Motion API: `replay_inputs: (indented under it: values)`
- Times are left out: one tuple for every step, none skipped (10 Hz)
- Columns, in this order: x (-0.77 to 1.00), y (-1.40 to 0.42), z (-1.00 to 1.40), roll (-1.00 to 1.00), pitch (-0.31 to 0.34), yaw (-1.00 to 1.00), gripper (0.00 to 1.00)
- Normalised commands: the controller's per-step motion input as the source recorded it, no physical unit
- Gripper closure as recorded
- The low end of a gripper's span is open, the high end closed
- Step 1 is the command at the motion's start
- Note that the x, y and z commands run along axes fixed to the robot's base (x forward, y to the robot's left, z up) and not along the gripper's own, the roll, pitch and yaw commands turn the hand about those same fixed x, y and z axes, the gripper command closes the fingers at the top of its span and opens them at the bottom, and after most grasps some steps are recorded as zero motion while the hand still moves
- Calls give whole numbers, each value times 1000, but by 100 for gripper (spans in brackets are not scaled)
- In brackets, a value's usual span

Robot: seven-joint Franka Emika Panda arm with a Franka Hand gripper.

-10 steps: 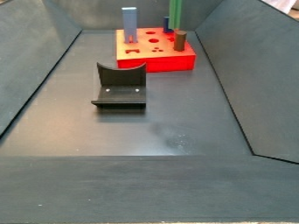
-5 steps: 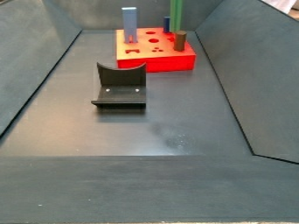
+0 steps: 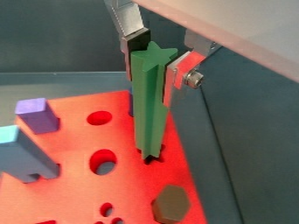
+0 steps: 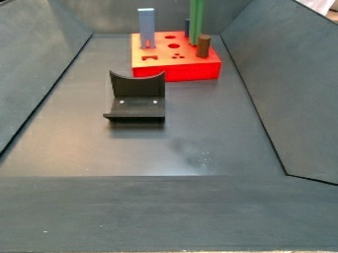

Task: Pick up the star object. Move up. Move to above the board. Insert the star object.
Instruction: Insert the star object.

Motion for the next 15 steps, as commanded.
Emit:
replay_inputs:
  values:
    - [0,0,-14,0,-3,0,100]
    - [0,0,-83,0,0,0,100]
    - [0,0,-143,0,-27,0,100]
    - [0,0,-151,0,-31,0,100]
    - [0,0,-91,0,-21,0,100]
    - [0,0,-51,0,-24,0,100]
    - [0,0,-69,0,-39,0,100]
    - [0,0,-106,0,-26,0,100]
    - [-11,0,-131,0,-19,0,100]
    - [0,0,-114,0,-26,0,100]
    - [0,0,-111,0,-34,0,100]
    - [0,0,-103,0,-20,0,100]
    - [-14,0,-106,0,-4,0,100]
    - [-54,0,-106,0,0,0,100]
    - [0,0,-91,0,0,3,100]
